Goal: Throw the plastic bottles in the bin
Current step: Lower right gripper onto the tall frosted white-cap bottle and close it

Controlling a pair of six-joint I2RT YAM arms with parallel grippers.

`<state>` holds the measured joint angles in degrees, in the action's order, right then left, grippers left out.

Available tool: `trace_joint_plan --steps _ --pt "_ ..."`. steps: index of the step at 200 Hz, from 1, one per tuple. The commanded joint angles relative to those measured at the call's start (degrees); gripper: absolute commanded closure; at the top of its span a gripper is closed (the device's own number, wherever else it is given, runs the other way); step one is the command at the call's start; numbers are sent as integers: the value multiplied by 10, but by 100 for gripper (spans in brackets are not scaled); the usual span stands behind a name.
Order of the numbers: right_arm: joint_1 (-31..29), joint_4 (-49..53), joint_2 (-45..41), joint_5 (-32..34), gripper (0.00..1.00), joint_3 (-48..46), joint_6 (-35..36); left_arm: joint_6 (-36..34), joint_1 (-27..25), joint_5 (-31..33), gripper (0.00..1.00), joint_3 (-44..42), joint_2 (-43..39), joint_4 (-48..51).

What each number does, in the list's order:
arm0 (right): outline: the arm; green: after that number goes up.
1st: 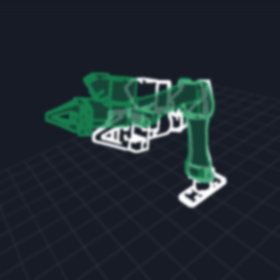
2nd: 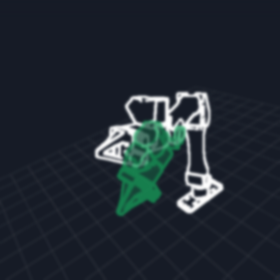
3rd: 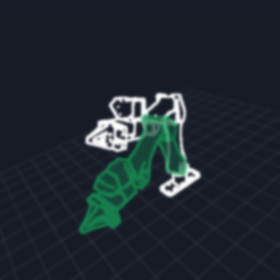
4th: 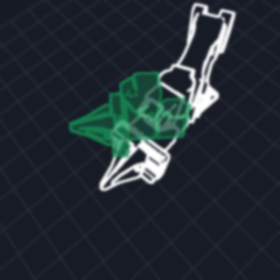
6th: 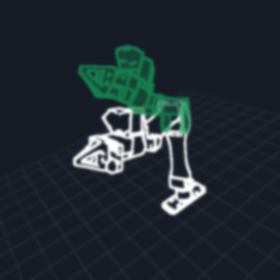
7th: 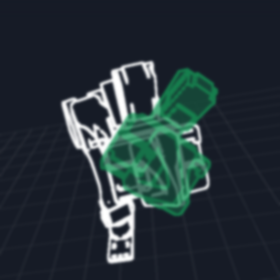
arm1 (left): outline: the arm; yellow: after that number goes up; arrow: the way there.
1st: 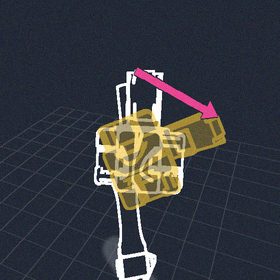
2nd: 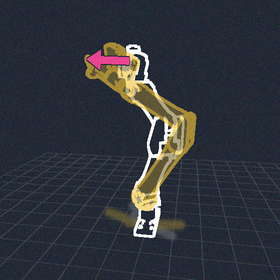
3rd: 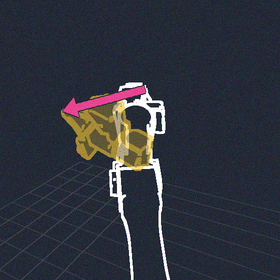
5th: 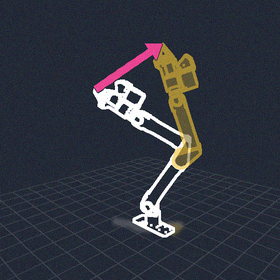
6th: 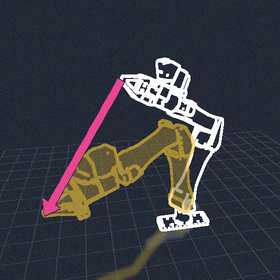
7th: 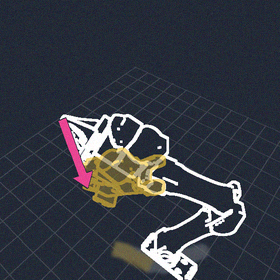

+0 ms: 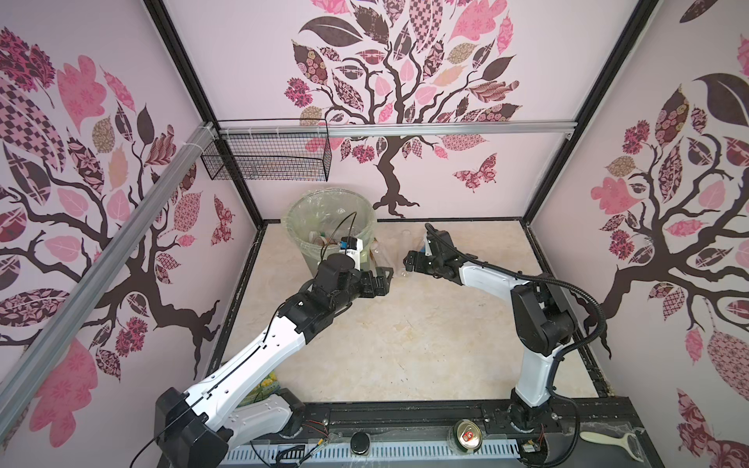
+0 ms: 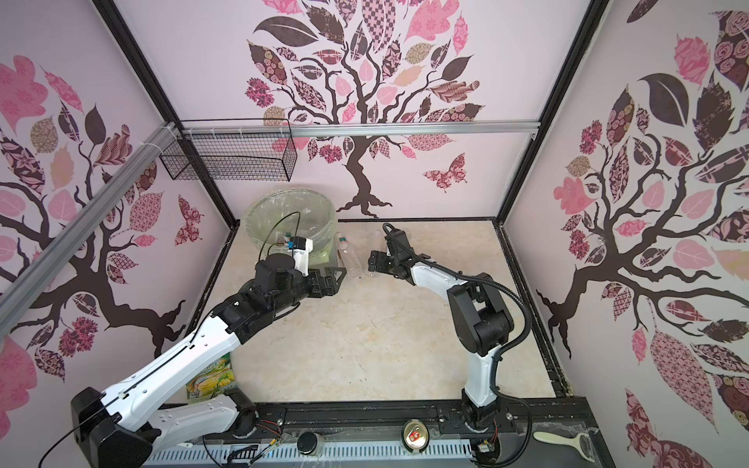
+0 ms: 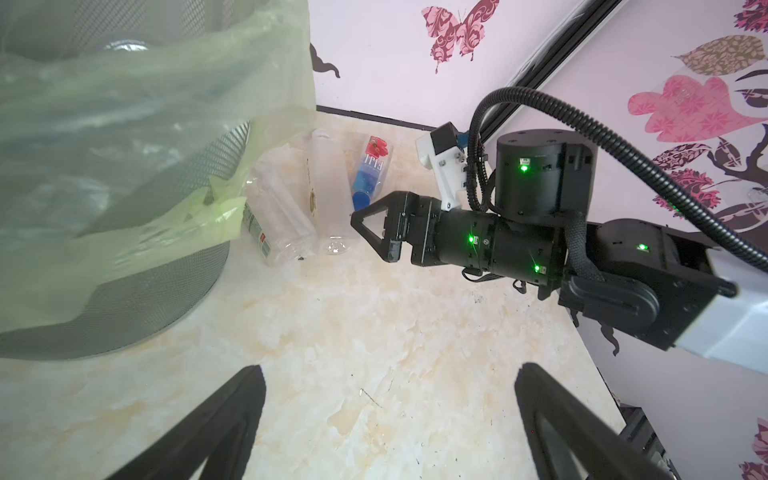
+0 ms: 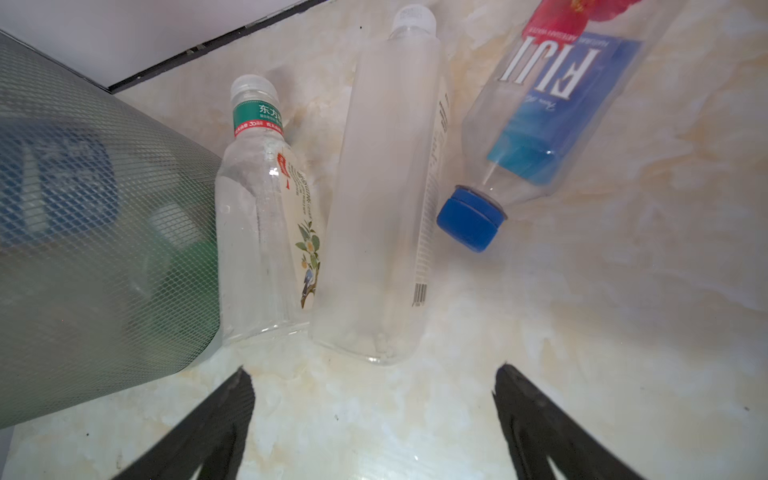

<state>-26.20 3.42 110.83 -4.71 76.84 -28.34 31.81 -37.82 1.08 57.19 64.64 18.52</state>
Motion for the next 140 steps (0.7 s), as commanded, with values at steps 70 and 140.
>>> trace_joint_plan --steps 70,140 --pt "-24 49 131 46 16 149 20 16 0 -10 2 -28 8 -34" --pt "-36 110 174 93 21 211 48 4 5 -11 2 -25 5 -24"
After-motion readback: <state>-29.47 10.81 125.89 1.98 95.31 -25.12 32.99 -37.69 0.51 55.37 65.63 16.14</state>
